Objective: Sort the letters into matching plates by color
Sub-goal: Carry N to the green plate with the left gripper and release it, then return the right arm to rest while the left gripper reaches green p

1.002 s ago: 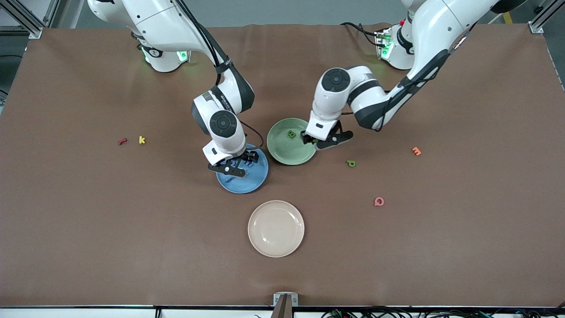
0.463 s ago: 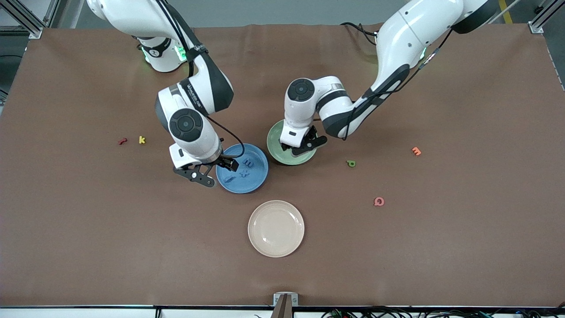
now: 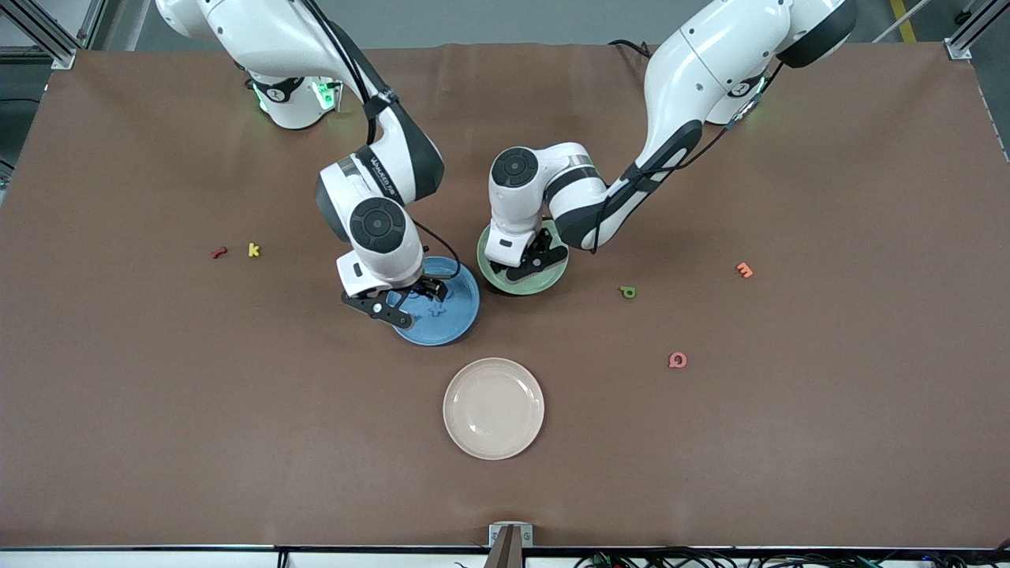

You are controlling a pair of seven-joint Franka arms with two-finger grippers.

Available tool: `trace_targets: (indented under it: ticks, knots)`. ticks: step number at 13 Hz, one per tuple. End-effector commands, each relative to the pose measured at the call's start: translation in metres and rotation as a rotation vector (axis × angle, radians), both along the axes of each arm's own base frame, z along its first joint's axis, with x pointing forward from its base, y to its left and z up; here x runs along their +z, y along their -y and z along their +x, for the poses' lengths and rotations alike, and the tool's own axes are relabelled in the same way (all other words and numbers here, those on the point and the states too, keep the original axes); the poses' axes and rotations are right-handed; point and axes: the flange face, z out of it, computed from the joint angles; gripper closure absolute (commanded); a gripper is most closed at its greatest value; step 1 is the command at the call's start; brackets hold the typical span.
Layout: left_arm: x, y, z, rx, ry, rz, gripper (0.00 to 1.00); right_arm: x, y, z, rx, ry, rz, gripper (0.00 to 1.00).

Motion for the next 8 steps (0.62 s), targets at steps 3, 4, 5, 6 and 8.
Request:
trace_targets:
  ticks: [3,4,5,6,8]
  knots:
    - [-0.001,0.002,0.005,0.018,-0.008,0.009,0.33,0.065,0.093,0.034,0.116,-0.061,0.017,0.0]
    - [0.001,0.0,0.007,0.02,-0.004,0.01,0.06,0.081,0.118,0.039,0.137,-0.068,0.028,0.0]
    - [0.001,-0.006,0.01,0.027,-0.004,0.014,0.05,0.099,0.145,0.042,0.163,-0.076,0.042,0.0]
    - [0.004,-0.011,0.012,0.025,-0.002,0.019,0.04,0.114,0.169,0.044,0.186,-0.083,0.054,0.0]
    - [0.012,-0.032,0.018,0.022,0.006,0.036,0.04,0.144,0.218,0.045,0.24,-0.09,0.078,0.0]
